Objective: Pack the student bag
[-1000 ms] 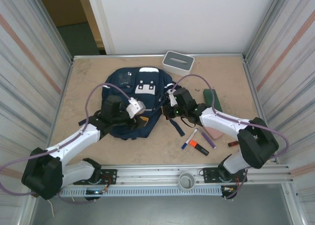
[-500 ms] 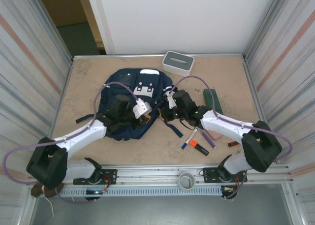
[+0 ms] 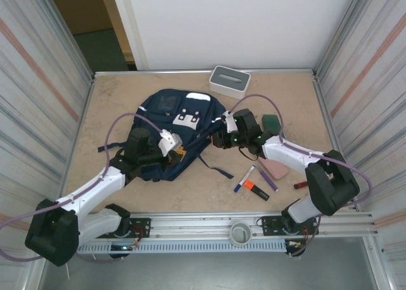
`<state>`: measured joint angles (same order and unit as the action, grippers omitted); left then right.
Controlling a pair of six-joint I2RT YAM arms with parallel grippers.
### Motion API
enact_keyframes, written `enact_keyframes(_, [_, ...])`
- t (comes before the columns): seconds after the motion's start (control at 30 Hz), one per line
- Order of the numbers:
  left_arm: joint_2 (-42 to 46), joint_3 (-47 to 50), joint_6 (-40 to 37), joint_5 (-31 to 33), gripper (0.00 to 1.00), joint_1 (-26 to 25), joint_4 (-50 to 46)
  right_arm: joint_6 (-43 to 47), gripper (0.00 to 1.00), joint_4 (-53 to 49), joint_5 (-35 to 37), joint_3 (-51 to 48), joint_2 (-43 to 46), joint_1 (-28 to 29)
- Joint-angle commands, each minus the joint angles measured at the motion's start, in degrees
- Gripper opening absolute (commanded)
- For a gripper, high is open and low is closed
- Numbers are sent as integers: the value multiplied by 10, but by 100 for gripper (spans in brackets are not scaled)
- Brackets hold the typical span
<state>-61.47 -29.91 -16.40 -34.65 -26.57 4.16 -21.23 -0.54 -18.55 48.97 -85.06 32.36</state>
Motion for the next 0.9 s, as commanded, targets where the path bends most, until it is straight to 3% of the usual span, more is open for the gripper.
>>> enact_keyframes(0.0, [-13,-13,10,-39,0,7,40,-9,42,-9,-66,-12,41,-27])
enact_keyframes(0.13, [-36,-11,19,-53,0,2,58,-140,52,32,-81,-23,25,-83])
enact_keyframes(0.27, [-41,-9,20,-53,0,0,60,-191,66,56,-51,-2,-33,-92])
enact_keyframes(0.47, [-54,-1,34,-40,4,0,77,-222,67,107,-69,51,-139,-89])
enact_keyframes(0.53, [-63,-1,53,-23,10,-3,77,-216,61,106,-70,57,-157,-86])
enact_keyframes(0.7, [-49,0,127,59,42,-12,41,-183,29,79,-42,38,-167,-71])
enact_keyframes(0.87, [-9,6,203,159,56,-11,1,-163,16,59,-31,19,-168,-37])
